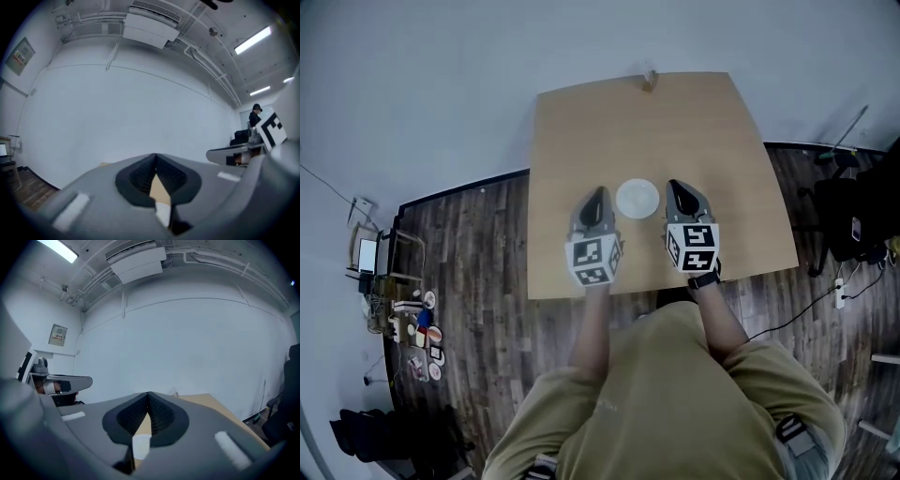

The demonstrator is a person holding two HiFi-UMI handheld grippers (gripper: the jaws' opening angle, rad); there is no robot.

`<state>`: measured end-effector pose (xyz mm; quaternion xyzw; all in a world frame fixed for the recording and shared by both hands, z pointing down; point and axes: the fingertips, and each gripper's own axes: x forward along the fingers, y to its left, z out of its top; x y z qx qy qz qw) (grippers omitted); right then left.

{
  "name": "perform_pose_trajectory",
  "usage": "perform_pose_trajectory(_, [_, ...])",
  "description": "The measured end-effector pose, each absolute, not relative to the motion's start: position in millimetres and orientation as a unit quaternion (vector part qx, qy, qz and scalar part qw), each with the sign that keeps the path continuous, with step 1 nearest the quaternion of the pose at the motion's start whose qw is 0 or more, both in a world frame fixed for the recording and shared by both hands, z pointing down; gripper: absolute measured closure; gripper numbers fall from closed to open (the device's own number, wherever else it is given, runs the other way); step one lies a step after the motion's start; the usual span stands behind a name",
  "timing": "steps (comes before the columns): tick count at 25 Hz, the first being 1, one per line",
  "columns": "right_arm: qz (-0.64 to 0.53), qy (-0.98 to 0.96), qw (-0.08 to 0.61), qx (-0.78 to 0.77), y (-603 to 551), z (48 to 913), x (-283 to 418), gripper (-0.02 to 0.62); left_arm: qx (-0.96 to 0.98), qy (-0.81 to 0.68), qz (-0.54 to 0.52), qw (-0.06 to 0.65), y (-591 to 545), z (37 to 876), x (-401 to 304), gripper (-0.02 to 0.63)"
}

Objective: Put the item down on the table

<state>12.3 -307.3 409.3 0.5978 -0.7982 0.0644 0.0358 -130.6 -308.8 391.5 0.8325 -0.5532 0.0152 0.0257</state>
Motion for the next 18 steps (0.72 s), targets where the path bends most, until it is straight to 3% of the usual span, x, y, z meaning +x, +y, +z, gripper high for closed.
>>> perform_pose_trajectory(18, [0.033,-0.807,0.042,0.588,-301.3,398.6,11.1,0.591,0.835,-0.549,0.018,0.032,-308.8,402.3,-131.8,0.603])
